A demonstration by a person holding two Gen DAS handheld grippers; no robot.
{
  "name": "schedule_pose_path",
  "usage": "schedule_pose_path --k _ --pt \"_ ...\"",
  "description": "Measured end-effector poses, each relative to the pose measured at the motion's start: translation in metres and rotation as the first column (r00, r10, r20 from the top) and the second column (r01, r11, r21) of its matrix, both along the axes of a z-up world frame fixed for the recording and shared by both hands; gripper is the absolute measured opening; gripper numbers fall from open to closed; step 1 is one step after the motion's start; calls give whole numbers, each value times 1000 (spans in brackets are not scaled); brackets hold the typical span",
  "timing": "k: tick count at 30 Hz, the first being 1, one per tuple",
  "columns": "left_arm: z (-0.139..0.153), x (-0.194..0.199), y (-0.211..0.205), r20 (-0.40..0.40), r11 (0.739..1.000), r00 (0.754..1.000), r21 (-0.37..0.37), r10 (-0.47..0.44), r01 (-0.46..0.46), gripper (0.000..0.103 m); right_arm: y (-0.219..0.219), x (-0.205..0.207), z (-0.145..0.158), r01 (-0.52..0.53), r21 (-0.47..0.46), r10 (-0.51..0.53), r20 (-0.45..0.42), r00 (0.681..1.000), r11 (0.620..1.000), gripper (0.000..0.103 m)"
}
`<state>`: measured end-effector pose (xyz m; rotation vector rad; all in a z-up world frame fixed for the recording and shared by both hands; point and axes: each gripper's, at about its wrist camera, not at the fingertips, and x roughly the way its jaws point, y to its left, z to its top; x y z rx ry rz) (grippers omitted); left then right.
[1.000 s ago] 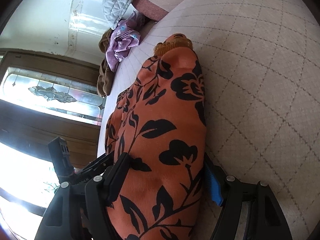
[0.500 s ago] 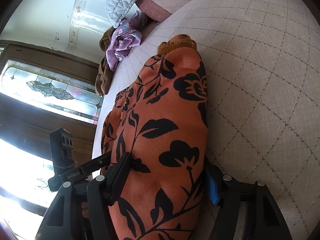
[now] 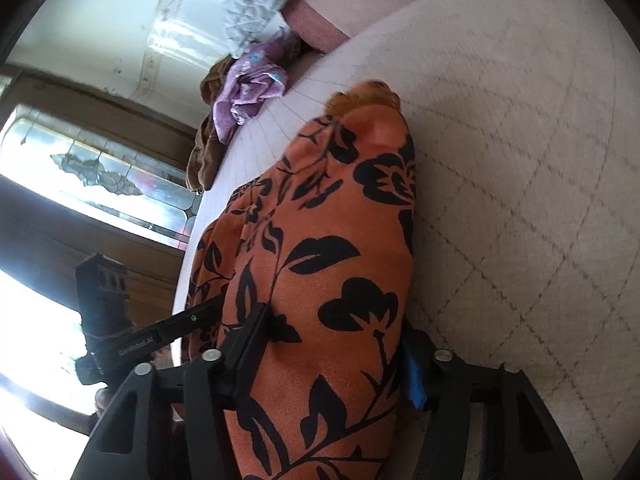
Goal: Fold small clothes
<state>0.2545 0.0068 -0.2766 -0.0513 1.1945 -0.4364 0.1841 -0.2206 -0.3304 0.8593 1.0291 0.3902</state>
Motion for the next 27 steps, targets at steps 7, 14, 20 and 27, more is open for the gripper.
schedule_pose_path --k 7,14,20,27 --pt "12 -18 -14 25 999 1000 39 16 -17 34 4 -7 23 -6 -85 14 92 996 996 44" --pt "31 -40 -42 47 1000 999 18 -2 2 33 -19 -24 52 50 -136 -24 185 983 989 42" --pt "58 -66 -74 114 998 993 54 -40 34 33 -49 -45 73 118 -139 -82 242 967 983 42" --pt "72 -90 -112 141 991 985 103 -101 87 33 -85 -81 76 163 -150 -120 258 959 975 42"
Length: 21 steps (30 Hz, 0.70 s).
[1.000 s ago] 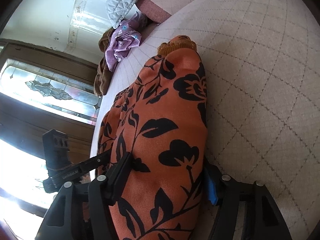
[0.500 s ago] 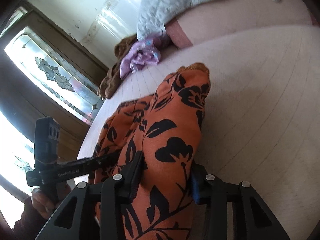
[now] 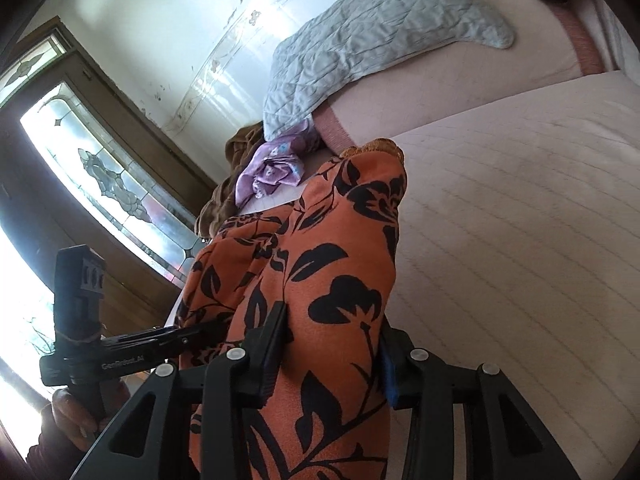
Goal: Fold small clothes
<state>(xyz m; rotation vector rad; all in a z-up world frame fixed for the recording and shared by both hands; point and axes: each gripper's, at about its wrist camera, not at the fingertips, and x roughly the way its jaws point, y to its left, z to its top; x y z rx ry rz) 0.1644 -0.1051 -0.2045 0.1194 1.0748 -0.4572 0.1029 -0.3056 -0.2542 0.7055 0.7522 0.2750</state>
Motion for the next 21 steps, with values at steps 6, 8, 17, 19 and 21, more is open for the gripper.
schedule_pose_path --k 6,8,17,19,21 --pt "-17 0 -15 -12 998 1000 66 -12 13 33 -6 -12 -19 23 10 -22 -66 998 1000 42" --pt "-24 0 -17 -17 996 1000 86 -8 10 33 -5 -14 -24 24 0 -24 -82 996 1000 42" --pt "-48 -2 -16 28 981 1000 194 6 -11 37 2 -11 -56 36 14 -33 -178 984 999 43" --pt "-50 -3 -17 48 977 999 214 6 -16 42 0 -9 -64 53 24 -47 -209 977 998 51" --pt "-50 -7 -18 70 972 998 236 -4 -12 46 -3 -9 -72 80 48 -66 -250 966 996 61"
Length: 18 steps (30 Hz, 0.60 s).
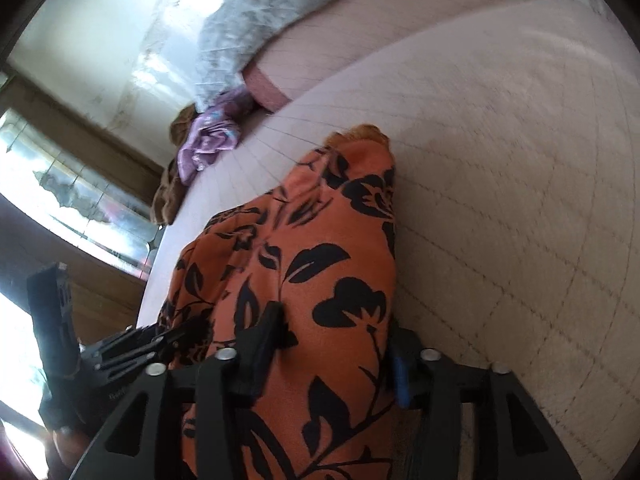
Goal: Fold small clothes
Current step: 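Release the dress and lift both grippers up away from the bundle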
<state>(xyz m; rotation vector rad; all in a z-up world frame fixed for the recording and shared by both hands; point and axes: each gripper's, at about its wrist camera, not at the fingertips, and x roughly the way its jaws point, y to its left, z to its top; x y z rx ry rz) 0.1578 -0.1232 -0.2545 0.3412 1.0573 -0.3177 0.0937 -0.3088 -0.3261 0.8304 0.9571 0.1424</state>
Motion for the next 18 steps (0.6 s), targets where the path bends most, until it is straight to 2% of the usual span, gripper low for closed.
schedule_pose_path --k 3,6,12,16,18 --pt "5 -9 -2 43 999 999 44 -16 14 52 -3 -1 -1 7 2 -7 -12 1000 1000 63" --pt "14 -18 0 91 998 996 70 -12 6 54 -7 -5 12 20 -38 -19 9 1000 999 63" --pt "34 -35 7 202 995 979 103 -10 -11 55 -9 -24 52 51 -130 -32 146 989 990 63" --pt "40 -43 12 230 995 973 95 1 -24 56 7 -29 71 3 -132 27 228 973 991 46" --pt "38 -44 13 240 994 971 109 5 -32 56 13 -30 71 -12 -122 39 222 974 992 44"
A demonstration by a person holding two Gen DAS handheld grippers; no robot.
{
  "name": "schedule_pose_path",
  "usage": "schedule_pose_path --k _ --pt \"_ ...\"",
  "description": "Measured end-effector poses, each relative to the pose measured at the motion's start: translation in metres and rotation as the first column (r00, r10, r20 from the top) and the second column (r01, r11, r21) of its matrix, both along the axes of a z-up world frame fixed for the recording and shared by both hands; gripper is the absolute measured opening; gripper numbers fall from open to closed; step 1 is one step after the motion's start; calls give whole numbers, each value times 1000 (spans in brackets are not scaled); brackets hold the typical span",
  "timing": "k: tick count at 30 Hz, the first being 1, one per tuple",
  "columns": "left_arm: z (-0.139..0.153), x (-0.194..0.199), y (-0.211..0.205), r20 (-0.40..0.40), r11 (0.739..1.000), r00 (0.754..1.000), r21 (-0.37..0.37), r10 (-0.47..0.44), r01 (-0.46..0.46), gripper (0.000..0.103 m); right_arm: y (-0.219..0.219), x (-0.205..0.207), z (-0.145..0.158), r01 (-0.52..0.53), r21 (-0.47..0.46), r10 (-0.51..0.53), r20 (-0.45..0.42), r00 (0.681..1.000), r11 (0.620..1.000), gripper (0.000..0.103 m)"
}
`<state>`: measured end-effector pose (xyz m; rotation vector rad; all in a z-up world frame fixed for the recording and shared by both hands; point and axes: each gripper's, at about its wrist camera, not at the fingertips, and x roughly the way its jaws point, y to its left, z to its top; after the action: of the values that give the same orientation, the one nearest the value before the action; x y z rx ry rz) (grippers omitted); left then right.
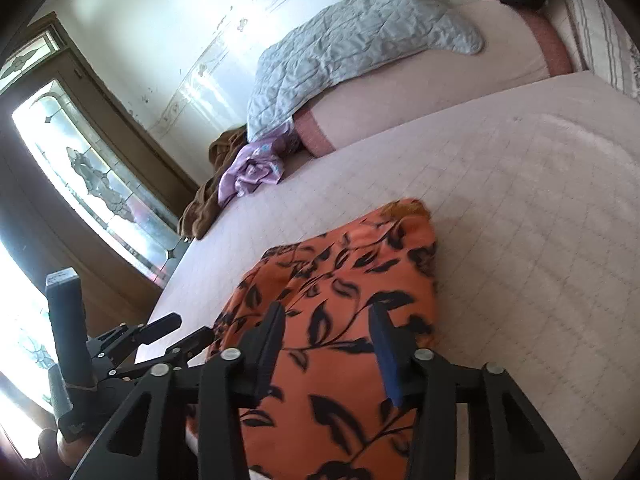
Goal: Fold small clothes
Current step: 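Release the dress and lift both grippers up away from the bundle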
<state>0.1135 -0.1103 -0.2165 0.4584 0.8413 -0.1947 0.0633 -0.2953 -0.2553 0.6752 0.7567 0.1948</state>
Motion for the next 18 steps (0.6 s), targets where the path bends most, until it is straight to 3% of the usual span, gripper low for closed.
schedule_pose_path --k 6,14,18 --pt "-20 7 7 -56 999 998 14 33 -32 56 12 18 -38 -20 -8 18 -184 983 1000 41" --pt "-25 45 6 -111 998 992 -5 67 -68 56 1 26 -18 14 15 -12 -114 993 1000 42" --pt "-33 82 -5 -161 995 982 12 100 -99 56 -16 44 -27 77 38 -71 -136 988 996 43"
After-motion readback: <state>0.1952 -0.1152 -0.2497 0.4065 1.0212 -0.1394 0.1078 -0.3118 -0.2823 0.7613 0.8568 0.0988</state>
